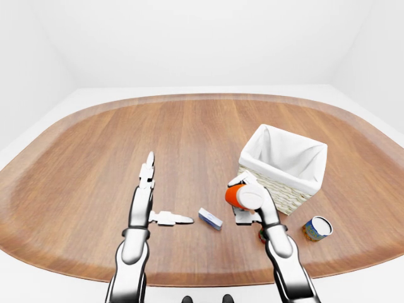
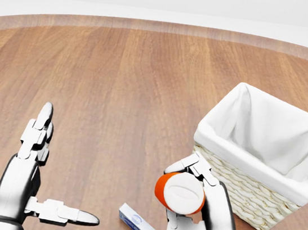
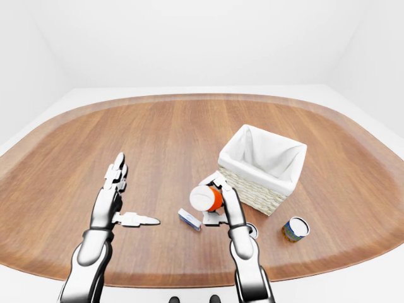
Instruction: Pick up the ketchup, and put it in the basket.
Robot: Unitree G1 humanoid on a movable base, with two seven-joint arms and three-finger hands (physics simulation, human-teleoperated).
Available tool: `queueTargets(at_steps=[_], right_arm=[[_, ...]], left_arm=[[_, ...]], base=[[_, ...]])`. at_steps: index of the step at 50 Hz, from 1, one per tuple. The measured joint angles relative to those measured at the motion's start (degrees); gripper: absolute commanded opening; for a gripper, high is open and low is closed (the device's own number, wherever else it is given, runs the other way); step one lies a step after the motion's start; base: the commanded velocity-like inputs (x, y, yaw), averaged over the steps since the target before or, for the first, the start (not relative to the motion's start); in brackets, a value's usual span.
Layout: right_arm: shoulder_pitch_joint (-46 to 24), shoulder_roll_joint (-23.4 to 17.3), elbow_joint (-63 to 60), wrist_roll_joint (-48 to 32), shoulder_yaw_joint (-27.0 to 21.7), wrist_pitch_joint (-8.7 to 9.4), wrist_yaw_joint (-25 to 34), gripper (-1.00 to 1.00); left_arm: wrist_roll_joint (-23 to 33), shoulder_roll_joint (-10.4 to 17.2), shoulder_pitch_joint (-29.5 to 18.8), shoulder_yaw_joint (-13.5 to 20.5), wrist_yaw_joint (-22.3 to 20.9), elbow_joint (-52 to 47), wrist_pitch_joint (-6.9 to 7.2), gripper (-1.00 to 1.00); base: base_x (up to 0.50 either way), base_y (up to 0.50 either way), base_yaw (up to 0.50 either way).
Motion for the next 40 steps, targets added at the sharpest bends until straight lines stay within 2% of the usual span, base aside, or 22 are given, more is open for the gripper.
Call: queueTargets(at_steps=[8,16,40], right_arm=[[-0.96,0.11,2.12,-0.52,-0.12,-0.67,-0.37,-1.0],[-1.14,0.15,2.58,-0.85,-0.23,-0.77,-0.48,-1.0],[-1.52,0.33,2.34,-0.65,0.17,0.41,-0.35,-1.0]], left_arm=[[-1.59,0.74,-1.35,5.3,-0.74,8.3,-4.26,1.0],[-1.96,1.1,-2.27,7.49,-0.54,13.18,-6.73,1.0],[-1.97,1.22,-2.56,8.7,-0.4,16.14,-6.73,1.0]], base=[[0.0,0.0,0.0],[0.0,0.0,0.0],[0.0,0.0,0.0]])
